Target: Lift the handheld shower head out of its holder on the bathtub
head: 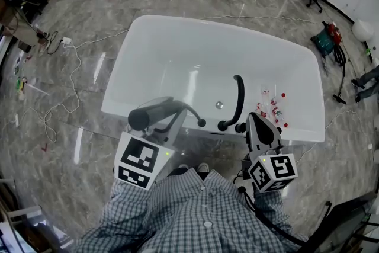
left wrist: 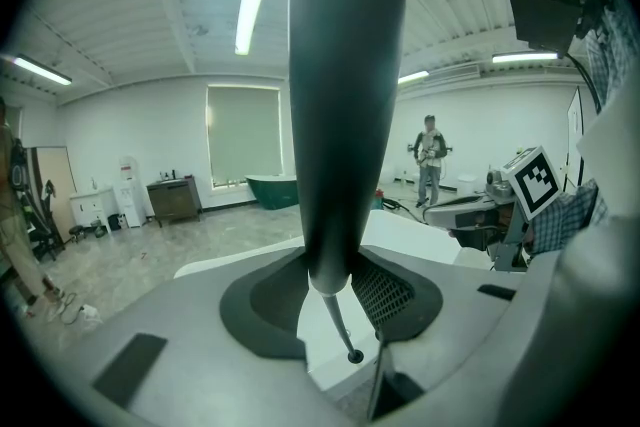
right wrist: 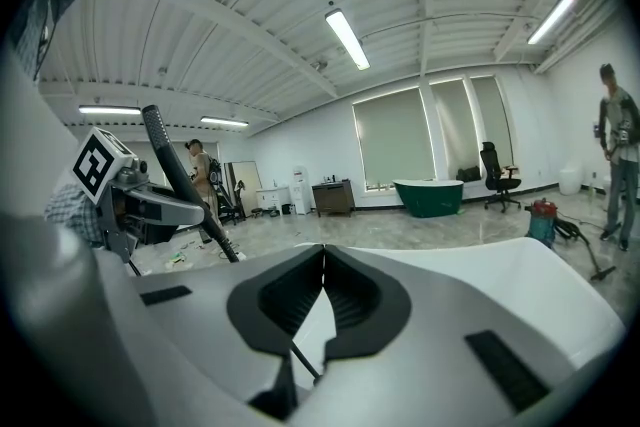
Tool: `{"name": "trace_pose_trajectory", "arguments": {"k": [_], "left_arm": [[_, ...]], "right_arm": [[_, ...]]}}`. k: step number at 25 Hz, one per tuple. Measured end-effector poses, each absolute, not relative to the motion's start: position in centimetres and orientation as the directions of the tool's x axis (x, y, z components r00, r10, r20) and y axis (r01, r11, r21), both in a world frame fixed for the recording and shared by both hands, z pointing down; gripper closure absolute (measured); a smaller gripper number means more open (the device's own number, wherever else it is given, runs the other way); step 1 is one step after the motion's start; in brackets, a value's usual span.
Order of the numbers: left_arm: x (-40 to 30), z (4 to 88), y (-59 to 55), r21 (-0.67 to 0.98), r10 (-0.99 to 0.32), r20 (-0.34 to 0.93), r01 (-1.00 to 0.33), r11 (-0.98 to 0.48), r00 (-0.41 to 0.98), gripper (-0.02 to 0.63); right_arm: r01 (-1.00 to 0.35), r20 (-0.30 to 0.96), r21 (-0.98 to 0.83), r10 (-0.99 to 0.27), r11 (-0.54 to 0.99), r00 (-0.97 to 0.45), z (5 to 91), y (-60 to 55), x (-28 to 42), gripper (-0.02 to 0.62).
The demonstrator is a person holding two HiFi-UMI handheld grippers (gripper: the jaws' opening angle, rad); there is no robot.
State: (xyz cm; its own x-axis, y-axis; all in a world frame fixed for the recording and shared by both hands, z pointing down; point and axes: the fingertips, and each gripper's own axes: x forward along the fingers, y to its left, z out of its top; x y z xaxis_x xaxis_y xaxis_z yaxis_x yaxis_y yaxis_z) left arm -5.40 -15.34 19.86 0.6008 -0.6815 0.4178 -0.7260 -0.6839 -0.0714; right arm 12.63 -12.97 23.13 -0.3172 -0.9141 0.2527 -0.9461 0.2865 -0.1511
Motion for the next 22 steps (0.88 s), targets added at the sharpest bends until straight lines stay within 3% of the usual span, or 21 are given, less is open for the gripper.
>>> {"name": "trace_pose_trajectory", "arguments": {"k": [22], "left_arm": [[-5.40,19.47,-15.20,-0.091,-0.676,0.431,-0.717,-0.691,0.598,0.466]], "right_arm": [[-0.947,0.275,-0.154,-0.909,0.280,-0.314,23.02,-12.71,12.48,0.577]]}}
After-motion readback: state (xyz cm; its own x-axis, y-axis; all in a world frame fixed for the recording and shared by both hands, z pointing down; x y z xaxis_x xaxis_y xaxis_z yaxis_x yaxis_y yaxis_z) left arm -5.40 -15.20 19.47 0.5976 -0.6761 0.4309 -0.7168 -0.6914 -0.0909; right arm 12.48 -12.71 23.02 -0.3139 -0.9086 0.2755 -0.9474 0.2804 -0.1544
